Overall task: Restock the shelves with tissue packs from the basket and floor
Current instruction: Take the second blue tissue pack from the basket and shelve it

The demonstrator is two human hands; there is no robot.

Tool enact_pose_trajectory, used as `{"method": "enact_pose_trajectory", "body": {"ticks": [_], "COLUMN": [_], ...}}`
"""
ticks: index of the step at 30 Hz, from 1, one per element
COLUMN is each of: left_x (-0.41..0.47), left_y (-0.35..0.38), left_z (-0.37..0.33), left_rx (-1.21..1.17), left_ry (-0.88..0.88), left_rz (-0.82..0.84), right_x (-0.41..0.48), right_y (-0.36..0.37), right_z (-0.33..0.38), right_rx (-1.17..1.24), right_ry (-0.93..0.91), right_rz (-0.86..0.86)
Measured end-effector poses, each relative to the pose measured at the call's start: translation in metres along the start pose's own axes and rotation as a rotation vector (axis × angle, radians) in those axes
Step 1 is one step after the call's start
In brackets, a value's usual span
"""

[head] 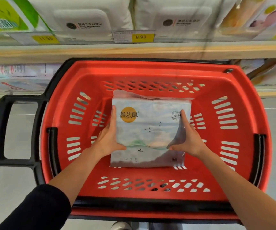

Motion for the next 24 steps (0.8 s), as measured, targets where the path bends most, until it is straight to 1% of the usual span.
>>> {"method": "enact_pose_trajectory", "body": {"ticks": [3,8,12,17,24], "left_x": [-0.010,-0.024,-0.035,-0.042,-0.037], "left_y": [0.001,-0.001,-0.008,-0.015,-0.019], "left_z": [-0.003,-0.009,-0.017,-0.016,-0.003], "left_rx": [-0.035,-0.164,-0.200,-0.216,-0.245], "left_ry": [-0.015,0.009,0.021,0.001,0.013], "left_rz": [-0.005,-0.075,-0.133,-0.135,-0.144], "right_x": [-0.009,-0.016,-0.020,-0.024,-0.017], "right_y": [-0.006,-0.023,-0.033,-0.033,-0.033], "right_z": [0.007,0.026,0.040,0.053,0.052], "right_rx": [0.000,-0.049,-0.079,-0.064,-0.093], "right_ry": [0.017,-0.010,-0.033,-0.012,-0.088], "right_rz": [0.005,-0.014,0.017,0.049,0.055]}}
Point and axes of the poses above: each hand's wrist, its own x-axis towards the middle knuckle, its own y-axis out of the palm, z = x × y, the point moved 3 cm from there along x, towards the middle knuckle, and after that the axes turned 2 degrees about -y, right-handed, at the moved point
